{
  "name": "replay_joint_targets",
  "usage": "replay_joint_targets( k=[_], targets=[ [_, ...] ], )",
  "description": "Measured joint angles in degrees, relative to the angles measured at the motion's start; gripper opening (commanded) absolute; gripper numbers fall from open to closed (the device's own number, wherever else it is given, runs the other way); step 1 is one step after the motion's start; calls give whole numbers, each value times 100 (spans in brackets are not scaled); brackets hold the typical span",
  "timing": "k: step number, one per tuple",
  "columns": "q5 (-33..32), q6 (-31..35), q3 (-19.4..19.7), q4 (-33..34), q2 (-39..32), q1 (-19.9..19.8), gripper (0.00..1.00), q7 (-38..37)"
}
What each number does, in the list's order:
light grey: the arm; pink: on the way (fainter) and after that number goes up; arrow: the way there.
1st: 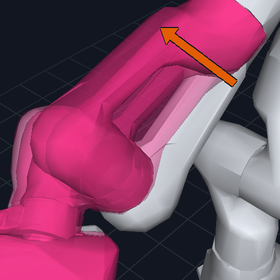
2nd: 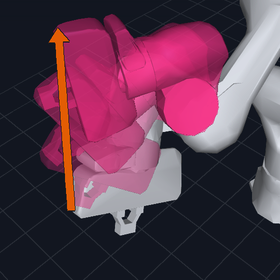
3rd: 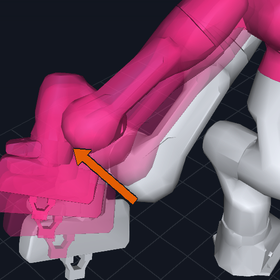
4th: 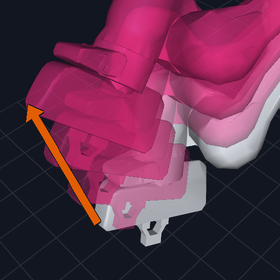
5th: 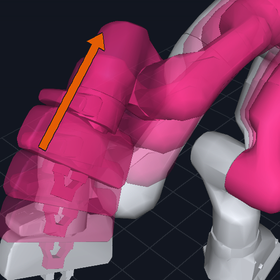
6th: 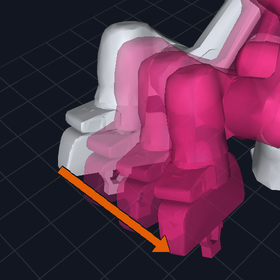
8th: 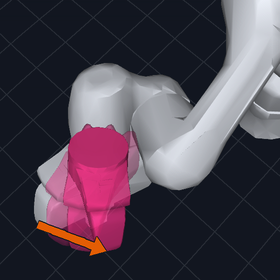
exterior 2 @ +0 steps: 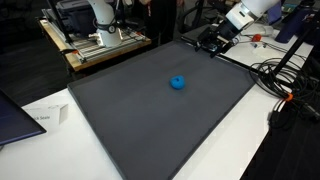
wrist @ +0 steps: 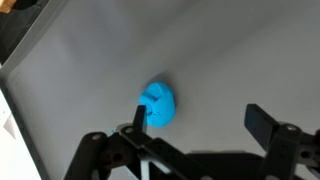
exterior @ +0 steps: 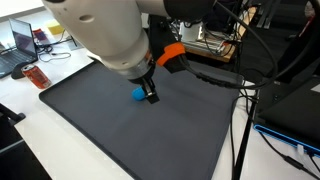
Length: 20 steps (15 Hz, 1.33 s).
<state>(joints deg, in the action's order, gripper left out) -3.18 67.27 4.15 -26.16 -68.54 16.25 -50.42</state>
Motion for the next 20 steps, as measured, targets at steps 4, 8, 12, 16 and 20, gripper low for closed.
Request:
replay_joint_targets(
  k=[4,8,12,16,20],
  targets=[
    [-74,2,22,0,-172,10,100,-212],
    [-195,24,122,8,-425,54,100,-678],
    [-305,170,209,10,-582,150,100,-1200],
    [-455,315,278,11,-640,346,100,-1592],
    [-506,315,289,11,-640,470,100,-1905]
  ],
)
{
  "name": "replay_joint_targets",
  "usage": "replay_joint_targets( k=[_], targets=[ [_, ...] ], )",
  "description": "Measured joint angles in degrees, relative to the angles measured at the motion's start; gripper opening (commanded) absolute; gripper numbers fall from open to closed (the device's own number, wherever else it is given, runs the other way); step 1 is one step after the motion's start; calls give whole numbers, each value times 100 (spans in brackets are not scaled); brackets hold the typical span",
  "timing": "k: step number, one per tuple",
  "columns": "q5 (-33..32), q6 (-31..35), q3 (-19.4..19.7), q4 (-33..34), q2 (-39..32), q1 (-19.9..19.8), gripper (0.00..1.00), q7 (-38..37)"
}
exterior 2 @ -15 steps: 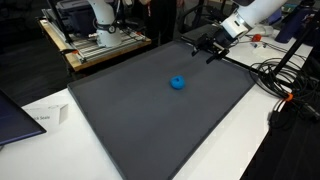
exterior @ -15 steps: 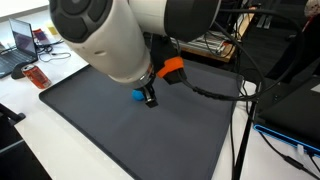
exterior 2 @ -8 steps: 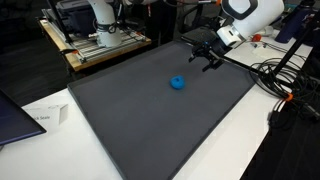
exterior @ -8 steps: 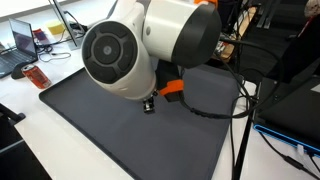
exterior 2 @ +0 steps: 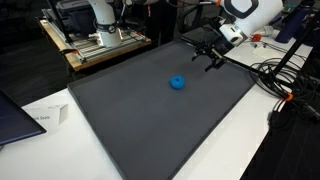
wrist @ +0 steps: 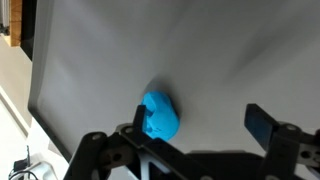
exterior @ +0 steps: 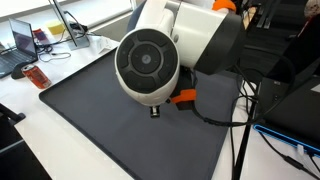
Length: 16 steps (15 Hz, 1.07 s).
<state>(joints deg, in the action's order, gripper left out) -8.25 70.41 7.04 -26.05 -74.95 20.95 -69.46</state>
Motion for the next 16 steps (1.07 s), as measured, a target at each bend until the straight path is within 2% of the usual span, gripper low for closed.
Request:
replay_joint_targets(
  k=[11,16],
  targets=[
    [-60,-166,73,0,-29,7,100,-698],
    [10,-148,24,20,8,-217,100,-695]
  ],
)
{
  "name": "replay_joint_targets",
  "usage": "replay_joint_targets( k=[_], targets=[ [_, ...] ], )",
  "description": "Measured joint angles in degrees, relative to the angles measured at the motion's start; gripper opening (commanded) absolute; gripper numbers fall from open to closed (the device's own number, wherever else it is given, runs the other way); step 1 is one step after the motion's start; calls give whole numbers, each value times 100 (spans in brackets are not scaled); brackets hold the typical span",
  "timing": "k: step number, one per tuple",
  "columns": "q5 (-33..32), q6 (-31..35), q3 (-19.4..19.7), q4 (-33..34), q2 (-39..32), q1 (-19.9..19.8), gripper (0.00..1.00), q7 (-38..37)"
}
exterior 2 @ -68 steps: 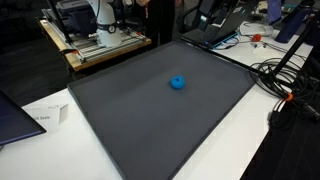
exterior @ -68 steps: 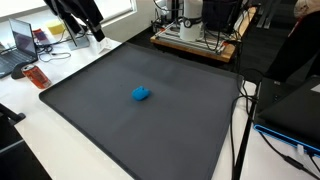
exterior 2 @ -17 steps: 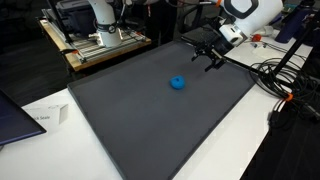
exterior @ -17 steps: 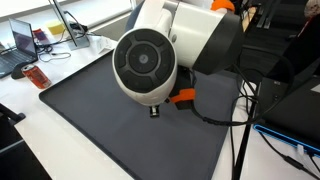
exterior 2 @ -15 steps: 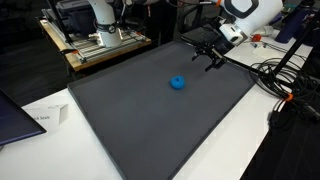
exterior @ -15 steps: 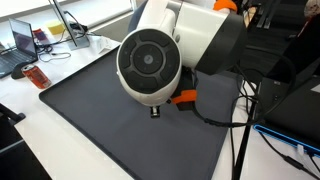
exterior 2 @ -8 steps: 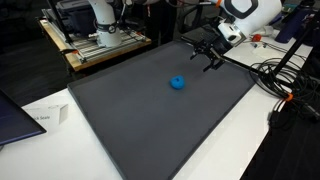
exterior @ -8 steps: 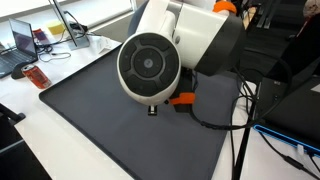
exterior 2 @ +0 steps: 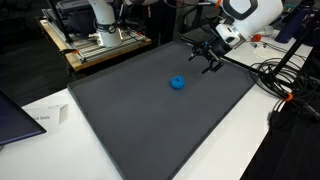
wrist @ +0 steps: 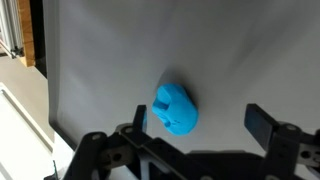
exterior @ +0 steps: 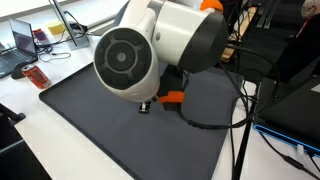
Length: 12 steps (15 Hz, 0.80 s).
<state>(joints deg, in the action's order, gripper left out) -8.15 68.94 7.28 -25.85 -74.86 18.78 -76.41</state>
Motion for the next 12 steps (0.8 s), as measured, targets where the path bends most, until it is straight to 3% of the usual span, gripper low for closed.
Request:
replay_joint_targets(
  k=[12],
  targets=[
    [1141,37,-650,52,247,-1183,100,17]
  ],
)
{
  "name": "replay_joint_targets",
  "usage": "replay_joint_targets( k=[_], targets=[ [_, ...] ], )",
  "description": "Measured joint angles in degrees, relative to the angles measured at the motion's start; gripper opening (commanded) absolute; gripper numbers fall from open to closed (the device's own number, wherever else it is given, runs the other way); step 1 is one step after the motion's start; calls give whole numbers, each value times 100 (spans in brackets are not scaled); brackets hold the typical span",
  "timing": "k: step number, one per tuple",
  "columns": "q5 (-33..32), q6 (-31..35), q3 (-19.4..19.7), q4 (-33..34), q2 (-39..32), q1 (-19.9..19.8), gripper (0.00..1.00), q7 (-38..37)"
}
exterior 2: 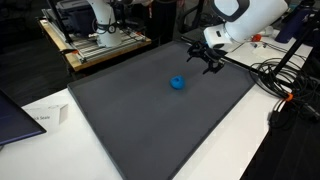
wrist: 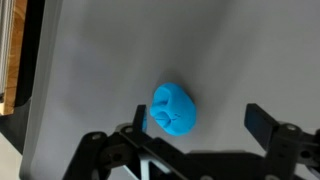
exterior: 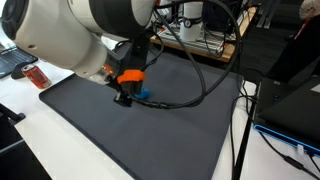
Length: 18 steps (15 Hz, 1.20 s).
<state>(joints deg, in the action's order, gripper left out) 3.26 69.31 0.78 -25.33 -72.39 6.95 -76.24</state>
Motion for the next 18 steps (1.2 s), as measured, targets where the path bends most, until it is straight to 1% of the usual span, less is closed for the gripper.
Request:
replay_joint_targets(
  k=[6,11,18],
  targets=[
    [632,0,-339,-3,-2,-661,100,8],
    [1065,0,-543,-61,-27,-1180,100,38],
    [1449,-5,-696,-94,-320,-1685,100,197]
  ],
)
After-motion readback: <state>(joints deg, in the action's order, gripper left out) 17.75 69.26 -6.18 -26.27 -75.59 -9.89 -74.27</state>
